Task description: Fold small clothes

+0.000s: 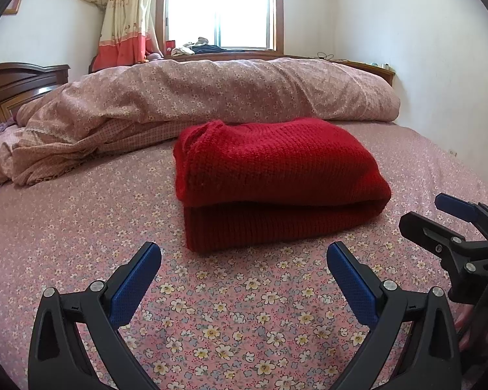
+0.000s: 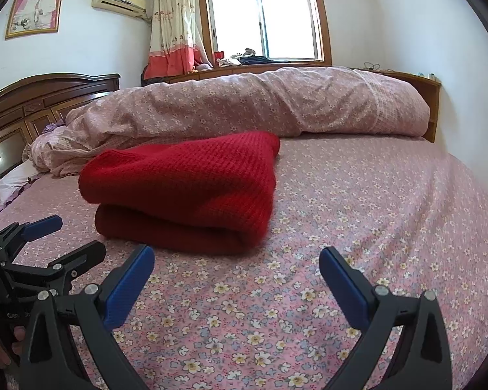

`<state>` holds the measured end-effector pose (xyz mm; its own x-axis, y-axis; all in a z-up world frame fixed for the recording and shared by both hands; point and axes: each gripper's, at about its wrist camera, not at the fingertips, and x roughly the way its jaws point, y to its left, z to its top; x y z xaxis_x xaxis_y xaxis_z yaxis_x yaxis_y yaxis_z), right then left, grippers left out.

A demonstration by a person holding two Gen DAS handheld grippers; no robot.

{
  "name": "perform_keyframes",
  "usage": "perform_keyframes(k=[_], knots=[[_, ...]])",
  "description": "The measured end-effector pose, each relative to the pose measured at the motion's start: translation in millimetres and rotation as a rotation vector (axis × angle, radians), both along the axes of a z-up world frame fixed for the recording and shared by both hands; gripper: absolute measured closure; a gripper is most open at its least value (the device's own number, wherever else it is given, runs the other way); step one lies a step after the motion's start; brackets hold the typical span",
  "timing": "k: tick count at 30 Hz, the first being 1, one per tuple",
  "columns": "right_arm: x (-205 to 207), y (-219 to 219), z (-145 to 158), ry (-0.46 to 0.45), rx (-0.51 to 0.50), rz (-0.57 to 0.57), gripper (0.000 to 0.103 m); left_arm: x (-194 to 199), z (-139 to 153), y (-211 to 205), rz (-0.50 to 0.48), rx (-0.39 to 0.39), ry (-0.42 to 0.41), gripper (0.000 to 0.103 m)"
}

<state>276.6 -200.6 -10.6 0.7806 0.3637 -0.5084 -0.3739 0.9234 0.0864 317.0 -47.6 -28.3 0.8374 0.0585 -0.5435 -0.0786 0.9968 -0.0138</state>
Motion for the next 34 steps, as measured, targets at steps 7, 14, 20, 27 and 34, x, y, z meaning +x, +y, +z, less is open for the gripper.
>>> perform_keyframes(k=[7, 14, 20, 27, 34], knots=[[3.4, -4.9, -1.3, 0.017, 0.023, -0.008, 0.0, -0.7, -0.3, 1.1, 0.003, -0.008, 0.0, 0.004], [4.1, -3.8, -2.2, 0.018, 0.012, -0.003, 0.0, -0.8, -0.7, 1.2, 0.006, -0.012, 0.002, 0.004], [5.1, -0.6, -2.8, 0.022, 0.002, -0.001, 0.0, -1.1, -1.0, 3.5, 0.005, -0.027, 0.004, 0.004], [8.5, 0.0, -3.5, 0.035, 0.003, -0.002, 0.0, -0.7, -0.9, 4.1, 0.005, -0.025, 0.004, 0.004], [8.7, -0.4, -2.9, 0.028, -0.001, -0.013, 0.0, 0.1, -1.0, 5.3, 0.003, -0.033, 0.007, 0.004]])
